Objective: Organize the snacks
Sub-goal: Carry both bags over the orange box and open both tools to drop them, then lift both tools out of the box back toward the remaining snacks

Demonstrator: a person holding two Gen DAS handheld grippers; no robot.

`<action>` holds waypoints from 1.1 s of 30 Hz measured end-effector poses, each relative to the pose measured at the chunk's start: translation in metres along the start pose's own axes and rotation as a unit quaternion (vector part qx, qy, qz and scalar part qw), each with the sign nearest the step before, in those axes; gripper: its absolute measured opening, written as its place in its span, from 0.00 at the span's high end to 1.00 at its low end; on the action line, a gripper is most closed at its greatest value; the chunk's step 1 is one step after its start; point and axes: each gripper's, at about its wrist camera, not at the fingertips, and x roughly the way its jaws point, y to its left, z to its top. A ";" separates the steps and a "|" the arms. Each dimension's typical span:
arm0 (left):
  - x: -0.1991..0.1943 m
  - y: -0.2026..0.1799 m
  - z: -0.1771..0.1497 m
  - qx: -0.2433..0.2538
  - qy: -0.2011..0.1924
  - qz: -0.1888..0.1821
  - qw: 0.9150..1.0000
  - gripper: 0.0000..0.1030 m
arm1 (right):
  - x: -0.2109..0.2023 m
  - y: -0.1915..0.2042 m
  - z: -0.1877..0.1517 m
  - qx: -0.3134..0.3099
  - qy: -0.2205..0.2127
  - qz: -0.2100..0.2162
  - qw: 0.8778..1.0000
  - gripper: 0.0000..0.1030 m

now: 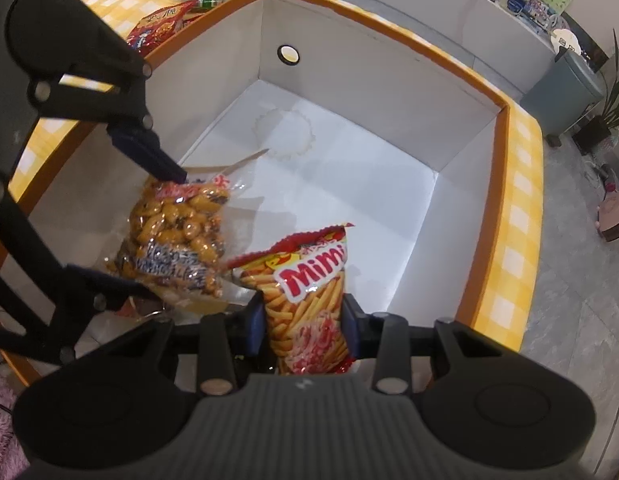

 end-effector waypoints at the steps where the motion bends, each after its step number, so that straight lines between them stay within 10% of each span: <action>1: 0.001 0.000 0.001 -0.003 0.003 -0.005 1.000 0.44 | 0.001 0.000 0.001 0.001 0.001 0.000 1.000 0.63; 33: -0.092 -0.017 -0.047 -0.043 -0.102 0.042 0.993 0.36 | -0.084 0.027 -0.008 0.043 -0.047 -0.059 0.996 0.34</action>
